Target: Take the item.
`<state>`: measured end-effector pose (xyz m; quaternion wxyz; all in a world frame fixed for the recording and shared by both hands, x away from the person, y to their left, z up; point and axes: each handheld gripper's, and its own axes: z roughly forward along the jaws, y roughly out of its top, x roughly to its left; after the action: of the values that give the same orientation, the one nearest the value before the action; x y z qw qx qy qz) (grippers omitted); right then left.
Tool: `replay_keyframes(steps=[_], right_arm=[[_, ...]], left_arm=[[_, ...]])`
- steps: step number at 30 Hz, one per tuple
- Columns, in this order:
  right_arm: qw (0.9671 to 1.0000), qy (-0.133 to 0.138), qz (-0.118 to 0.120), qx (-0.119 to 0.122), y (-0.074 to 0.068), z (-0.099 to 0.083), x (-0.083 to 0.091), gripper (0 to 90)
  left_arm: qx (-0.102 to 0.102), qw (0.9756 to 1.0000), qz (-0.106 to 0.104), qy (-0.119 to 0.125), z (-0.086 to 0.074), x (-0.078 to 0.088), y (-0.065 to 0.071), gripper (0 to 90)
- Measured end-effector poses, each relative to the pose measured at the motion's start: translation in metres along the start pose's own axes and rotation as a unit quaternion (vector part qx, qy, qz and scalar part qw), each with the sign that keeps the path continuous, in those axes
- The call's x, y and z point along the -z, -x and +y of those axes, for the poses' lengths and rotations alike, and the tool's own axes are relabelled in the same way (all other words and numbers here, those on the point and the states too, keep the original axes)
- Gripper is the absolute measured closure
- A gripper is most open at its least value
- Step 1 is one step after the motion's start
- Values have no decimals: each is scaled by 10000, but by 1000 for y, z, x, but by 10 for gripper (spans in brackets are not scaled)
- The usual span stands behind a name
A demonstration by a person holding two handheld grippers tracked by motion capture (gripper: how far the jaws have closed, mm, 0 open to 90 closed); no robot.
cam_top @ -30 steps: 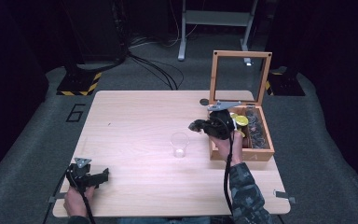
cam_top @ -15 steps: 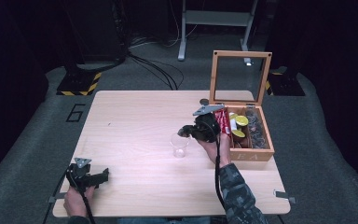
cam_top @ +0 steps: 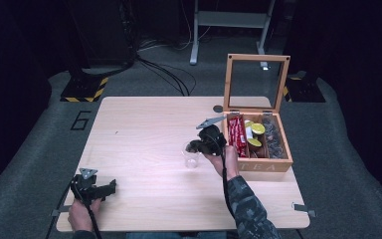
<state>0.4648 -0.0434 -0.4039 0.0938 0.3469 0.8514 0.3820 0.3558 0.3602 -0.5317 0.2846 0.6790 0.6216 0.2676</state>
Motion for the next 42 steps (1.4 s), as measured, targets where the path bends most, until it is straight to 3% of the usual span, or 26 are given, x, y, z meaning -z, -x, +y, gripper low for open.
replay_keyframes(steps=[4, 5, 9, 13, 15, 17, 21, 25, 30, 36, 37, 42], right_arm=[[10000, -18, 22, 75, 3, -1, -4, 863], [10000, -25, 53, 39, 2, -1, -5, 794], [10000, -20, 25, 52, 1, -1, -4, 727], [9999, 167, 23, -9, 0, -3, 1, 525], [9999, 166, -3, -19, 0, -4, 2, 483], [9996, 222, -2, -149, -2, -9, 8, 337], [9993, 332, -51, -173, -5, -14, 16, 230], [9990, 436, -73, -47, -10, -20, 29, 160], [9982, 545, -228, 68, -17, -32, 48, 136], [9970, 636, -439, 12, -17, -50, 68, 117], [9962, 650, -577, -17, -16, -61, 75, 111], [9946, 632, -808, -124, -10, -85, 88, 104]], left_arm=[[0, 10000, -7, -9, 0, 0, 0, 13], [-7, 10000, -12, -19, 0, 0, 0, 13], [-10, 10000, -5, -20, 0, 0, 0, 13], [44, 10000, -7, 19, 0, 0, 1, 13], [45, 10000, 5, 31, 0, 0, 1, 13], [40, 10000, 1, 20, 0, 0, 1, 13], [37, 10000, 1, 20, 0, 0, 1, 13], [39, 10000, 4, 28, 0, 0, 1, 13], [44, 10000, 13, 42, 0, -1, 1, 13], [40, 10000, 6, 30, 0, 0, 1, 14], [34, 10000, 0, 18, 0, 0, 1, 13], [40, 10000, 17, 47, 0, -1, 1, 14]])
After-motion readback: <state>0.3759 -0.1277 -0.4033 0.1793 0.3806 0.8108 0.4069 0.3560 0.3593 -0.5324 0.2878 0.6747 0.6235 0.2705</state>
